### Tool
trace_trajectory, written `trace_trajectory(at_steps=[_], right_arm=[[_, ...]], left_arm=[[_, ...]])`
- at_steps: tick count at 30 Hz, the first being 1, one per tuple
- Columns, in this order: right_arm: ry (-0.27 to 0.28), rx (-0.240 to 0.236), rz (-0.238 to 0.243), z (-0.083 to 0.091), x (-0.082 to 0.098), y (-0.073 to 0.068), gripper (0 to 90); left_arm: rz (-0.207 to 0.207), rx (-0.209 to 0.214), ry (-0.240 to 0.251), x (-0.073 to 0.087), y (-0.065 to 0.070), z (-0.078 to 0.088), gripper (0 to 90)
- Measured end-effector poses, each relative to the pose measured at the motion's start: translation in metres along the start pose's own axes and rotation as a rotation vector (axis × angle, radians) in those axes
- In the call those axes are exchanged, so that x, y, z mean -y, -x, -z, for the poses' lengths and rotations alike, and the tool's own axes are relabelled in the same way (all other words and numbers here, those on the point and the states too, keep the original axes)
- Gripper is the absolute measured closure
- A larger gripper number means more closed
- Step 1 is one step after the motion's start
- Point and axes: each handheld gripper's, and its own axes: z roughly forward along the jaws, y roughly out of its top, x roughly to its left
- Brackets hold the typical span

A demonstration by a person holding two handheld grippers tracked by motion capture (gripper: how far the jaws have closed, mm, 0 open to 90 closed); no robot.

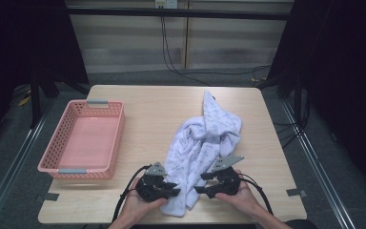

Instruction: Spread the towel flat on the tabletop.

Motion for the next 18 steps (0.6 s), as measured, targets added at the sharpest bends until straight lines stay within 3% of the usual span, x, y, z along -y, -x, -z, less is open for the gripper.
trace_trajectory(at_steps=[1,2,5,6,7,8,9,10,12,13,14,16,17,18], right_arm=[[0.001,0.019,0.033,-0.004,0.001,-0.004,41.1],[0.001,0.019,0.033,-0.004,0.001,-0.004,41.1],[0.01,0.081,0.089,-0.006,0.003,-0.01,49.4],[0.004,0.112,0.104,-0.006,0.004,-0.013,59.9],[0.004,0.112,0.104,-0.006,0.004,-0.013,59.9],[-0.013,0.115,0.101,-0.003,0.003,-0.011,74.9],[-0.013,0.115,0.101,-0.003,0.003,-0.011,74.9],[-0.019,0.118,0.09,0.0,0.003,-0.009,81.2],[-0.041,0.102,0.054,0.011,0.004,0.003,84.6],[-0.041,0.102,0.054,0.011,0.004,0.003,84.6],[-0.029,0.103,0.029,0.024,0.005,0.013,85.2],[-0.017,0.118,0.015,0.033,0.005,0.018,85.3],[-0.001,0.136,0.005,0.042,0.005,0.024,85.5],[0.037,0.187,-0.015,0.064,0.002,0.035,85.6]], left_arm=[[0.006,-0.021,0.031,-0.003,-0.001,0.004,84.0],[0.006,-0.021,0.031,-0.003,-0.001,0.004,84.4],[0.055,0.024,0.158,-0.009,-0.009,0.02,84.5],[0.069,0.021,0.194,-0.012,-0.011,0.027,84.5],[0.074,0.014,0.231,-0.015,-0.013,0.035,84.5],[0.082,0.011,0.273,-0.018,-0.015,0.043,84.5],[0.09,0.007,0.309,-0.019,-0.017,0.051,84.5],[0.093,0.0,0.338,-0.021,-0.019,0.062,84.5],[0.111,-0.023,0.396,-0.019,-0.021,0.08,84.6],[0.111,-0.023,0.396,-0.019,-0.021,0.08,84.7],[0.137,-0.008,0.436,-0.015,-0.023,0.09,84.6],[0.147,-0.005,0.446,-0.013,-0.024,0.093,84.7],[0.154,-0.01,0.45,-0.011,-0.024,0.095,84.7],[0.157,-0.012,0.448,-0.009,-0.024,0.096,84.7]])
